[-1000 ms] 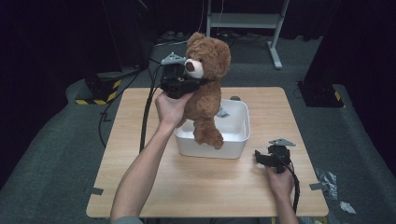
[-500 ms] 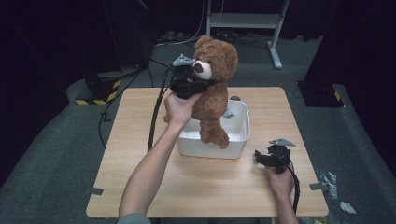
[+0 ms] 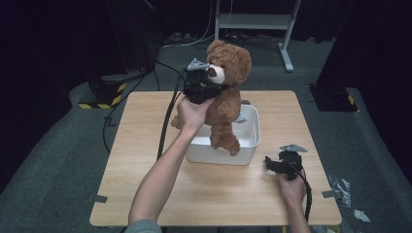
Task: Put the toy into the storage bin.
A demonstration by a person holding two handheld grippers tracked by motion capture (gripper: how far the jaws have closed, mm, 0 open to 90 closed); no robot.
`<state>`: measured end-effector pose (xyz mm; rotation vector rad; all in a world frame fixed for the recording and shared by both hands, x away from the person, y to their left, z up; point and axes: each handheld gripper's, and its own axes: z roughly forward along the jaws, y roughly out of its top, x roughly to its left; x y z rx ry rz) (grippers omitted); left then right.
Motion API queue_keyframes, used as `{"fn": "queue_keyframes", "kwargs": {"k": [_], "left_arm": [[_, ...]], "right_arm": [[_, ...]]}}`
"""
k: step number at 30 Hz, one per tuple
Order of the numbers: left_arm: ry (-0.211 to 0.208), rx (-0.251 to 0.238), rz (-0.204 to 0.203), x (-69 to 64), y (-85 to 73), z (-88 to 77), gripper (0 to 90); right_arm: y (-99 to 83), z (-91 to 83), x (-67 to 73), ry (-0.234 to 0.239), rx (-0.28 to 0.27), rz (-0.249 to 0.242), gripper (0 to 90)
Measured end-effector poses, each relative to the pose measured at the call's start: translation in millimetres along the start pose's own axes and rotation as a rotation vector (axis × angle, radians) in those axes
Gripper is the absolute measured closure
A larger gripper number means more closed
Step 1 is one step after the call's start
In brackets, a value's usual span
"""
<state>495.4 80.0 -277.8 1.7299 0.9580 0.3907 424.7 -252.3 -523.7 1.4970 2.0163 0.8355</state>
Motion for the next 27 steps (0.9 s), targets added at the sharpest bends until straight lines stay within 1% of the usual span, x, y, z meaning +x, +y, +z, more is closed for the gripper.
{"fn": "queue_keyframes", "kwargs": {"k": [4, 10, 12, 14, 24, 27], "left_arm": [[0.001, 0.01, 0.007, -0.1, -0.7, 4.2, 63.3], [0.014, 0.019, -0.006, 1.4, -2.7, 11.2, 63.3], [0.017, 0.022, 0.004, 1.4, -3.3, 13.6, 63.3], [0.02, 0.025, 0.005, 1.1, -3.9, 15.8, 63.3], [0.021, 0.038, 0.006, 2.2, -6.5, 26.2, 63.3], [0.021, 0.042, 0.001, 2.8, -7.9, 29.5, 63.4]], "right_arm": [[0.0, -0.1, 0.0, 0.002, 0.001, 0.001, 17.5], [0.0, 0.0, -0.2, 0.001, 0.0, -0.002, 17.5], [0.0, 0.0, -0.2, 0.0, 0.0, -0.002, 17.5], [0.0, -0.2, 0.6, 0.005, 0.004, 0.007, 17.5], [0.0, -0.2, 0.6, 0.004, 0.004, 0.007, 17.5], [0.0, -0.2, 0.5, 0.004, 0.004, 0.006, 17.5]]}}
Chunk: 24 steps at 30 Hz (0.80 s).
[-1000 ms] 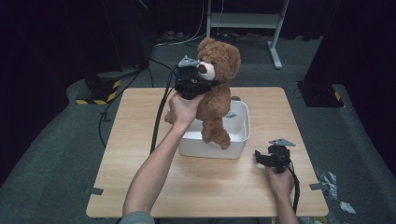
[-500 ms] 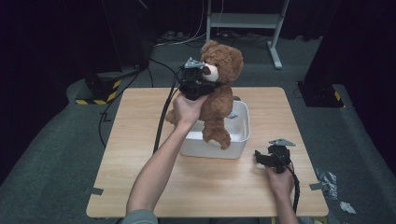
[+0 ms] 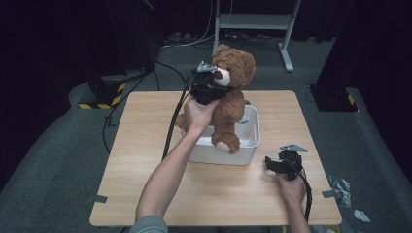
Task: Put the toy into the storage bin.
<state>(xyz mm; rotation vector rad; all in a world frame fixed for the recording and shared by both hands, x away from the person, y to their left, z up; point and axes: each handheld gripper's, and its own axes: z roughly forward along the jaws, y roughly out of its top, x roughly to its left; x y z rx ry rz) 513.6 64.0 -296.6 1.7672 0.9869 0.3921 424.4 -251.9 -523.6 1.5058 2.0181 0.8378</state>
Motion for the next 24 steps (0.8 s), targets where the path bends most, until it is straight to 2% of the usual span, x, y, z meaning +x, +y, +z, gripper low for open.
{"fn": "queue_keyframes", "kwargs": {"k": [11, 24], "left_arm": [[-0.005, -0.003, -0.025, 1.6, -5.1, 6.8, 63.4], [0.0, 0.025, -0.003, 0.5, -9.0, 14.9, 63.4]], "right_arm": [[0.4, -0.4, 0.2, 0.002, 0.004, 0.007, 17.5], [0.4, -0.4, 0.2, 0.002, 0.004, 0.007, 17.5]]}}
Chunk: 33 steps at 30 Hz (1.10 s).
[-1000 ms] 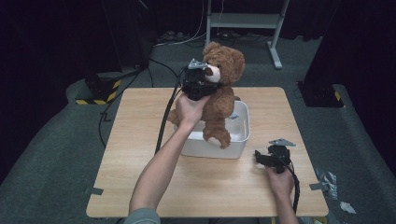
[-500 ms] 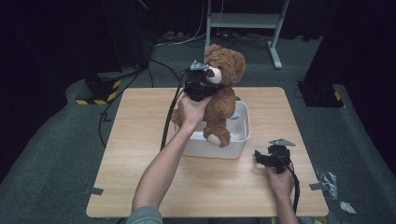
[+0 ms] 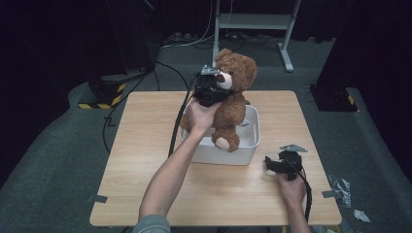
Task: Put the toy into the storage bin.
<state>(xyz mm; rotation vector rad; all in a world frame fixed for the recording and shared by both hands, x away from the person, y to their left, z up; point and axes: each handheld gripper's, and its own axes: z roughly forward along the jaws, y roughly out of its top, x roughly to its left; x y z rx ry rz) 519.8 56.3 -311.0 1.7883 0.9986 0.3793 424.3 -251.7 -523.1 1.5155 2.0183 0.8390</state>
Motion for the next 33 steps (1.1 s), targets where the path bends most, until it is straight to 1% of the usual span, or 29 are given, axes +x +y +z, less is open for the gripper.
{"fn": "queue_keyframes", "kwargs": {"k": [2, 3, 7, 11, 12, 13, 15, 19, 27, 29, 31, 32, 33], "left_arm": [[0.002, 0.018, 0.009, 1.5, -0.5, 1.2, 63.4], [0.005, 0.022, 0.006, 2.0, -1.0, 1.9, 63.3], [0.004, 0.025, 0.002, 4.3, -1.9, 2.8, 63.4], [0.004, 0.027, 0.004, 4.1, -3.0, 3.5, 63.3], [0.005, 0.025, -0.001, 3.6, -3.5, 4.2, 63.3], [0.003, 0.032, 0.007, 4.0, -4.1, 4.4, 63.4], [0.004, 0.036, 0.006, 3.9, -5.6, 5.3, 63.3], [0.004, 0.041, -0.005, 4.9, -8.1, 7.9, 63.3], [0.007, 0.059, -0.008, 7.6, -11.7, 12.0, 63.1], [0.008, 0.063, -0.021, 9.6, -13.7, 13.2, 62.9], [0.007, 0.067, -0.019, 11.1, -14.2, 13.9, 62.8], [0.009, 0.066, -0.026, 10.7, -14.4, 14.1, 62.8], [0.009, 0.067, -0.018, 10.4, -14.5, 14.0, 62.9]], "right_arm": [[0.0, 0.1, -0.1, -0.001, -0.001, -0.002, 17.5], [0.0, 0.1, -0.1, -0.001, -0.001, -0.001, 17.5], [0.0, 0.0, 0.0, 0.0, 0.0, 0.0, 17.5], [0.0, 0.0, -0.1, -0.001, 0.0, -0.001, 17.5], [0.0, 0.0, -0.1, -0.001, 0.0, -0.001, 17.5], [0.0, 0.0, -0.1, -0.001, 0.0, -0.001, 17.5], [0.0, 0.2, -0.5, -0.004, -0.004, -0.005, 17.5], [0.1, 0.3, -0.3, -0.004, -0.005, -0.002, 17.5], [0.2, 0.3, -0.2, -0.004, -0.006, -0.001, 17.5], [0.2, 0.3, -0.2, -0.004, -0.006, 0.0, 17.5], [0.2, 0.3, -0.2, -0.004, -0.006, 0.0, 17.5], [0.2, 0.3, -0.2, -0.004, -0.006, 0.0, 17.5], [0.1, 0.3, -0.2, -0.004, -0.006, 0.0, 17.5]]}}
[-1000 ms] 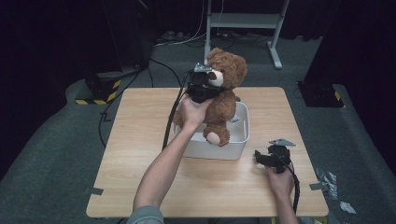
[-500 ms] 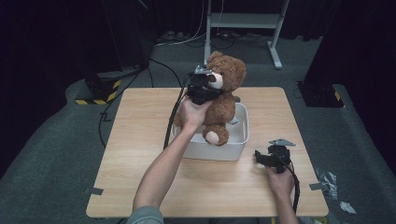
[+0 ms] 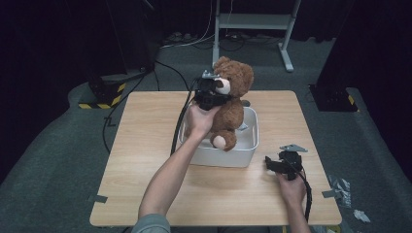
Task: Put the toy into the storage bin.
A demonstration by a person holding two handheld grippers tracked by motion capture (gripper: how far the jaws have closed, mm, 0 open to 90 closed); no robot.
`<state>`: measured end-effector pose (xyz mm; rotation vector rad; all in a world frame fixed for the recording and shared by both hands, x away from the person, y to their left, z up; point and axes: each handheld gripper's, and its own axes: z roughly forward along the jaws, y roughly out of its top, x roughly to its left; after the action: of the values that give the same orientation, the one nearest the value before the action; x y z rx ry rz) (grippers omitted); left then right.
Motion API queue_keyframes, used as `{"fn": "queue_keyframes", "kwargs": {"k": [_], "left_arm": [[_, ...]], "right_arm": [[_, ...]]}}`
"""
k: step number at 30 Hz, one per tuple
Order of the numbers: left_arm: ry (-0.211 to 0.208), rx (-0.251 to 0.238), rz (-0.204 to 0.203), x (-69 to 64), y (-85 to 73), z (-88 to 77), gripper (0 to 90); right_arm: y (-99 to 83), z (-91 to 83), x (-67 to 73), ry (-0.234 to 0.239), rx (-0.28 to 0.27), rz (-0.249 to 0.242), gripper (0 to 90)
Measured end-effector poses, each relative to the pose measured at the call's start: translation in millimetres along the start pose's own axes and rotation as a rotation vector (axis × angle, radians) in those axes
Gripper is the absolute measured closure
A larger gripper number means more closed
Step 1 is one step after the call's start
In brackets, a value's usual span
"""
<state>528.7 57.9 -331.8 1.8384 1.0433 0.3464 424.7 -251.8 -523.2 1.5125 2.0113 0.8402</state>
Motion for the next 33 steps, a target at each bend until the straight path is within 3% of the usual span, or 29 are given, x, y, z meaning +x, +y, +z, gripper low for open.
{"fn": "queue_keyframes", "kwargs": {"k": [33], "left_arm": [[-0.007, 0.026, -0.008, 2.0, -17.7, 4.9, 59.3]], "right_arm": [[0.0, 0.0, 0.1, 0.001, 0.0, 0.001, 17.5]]}}
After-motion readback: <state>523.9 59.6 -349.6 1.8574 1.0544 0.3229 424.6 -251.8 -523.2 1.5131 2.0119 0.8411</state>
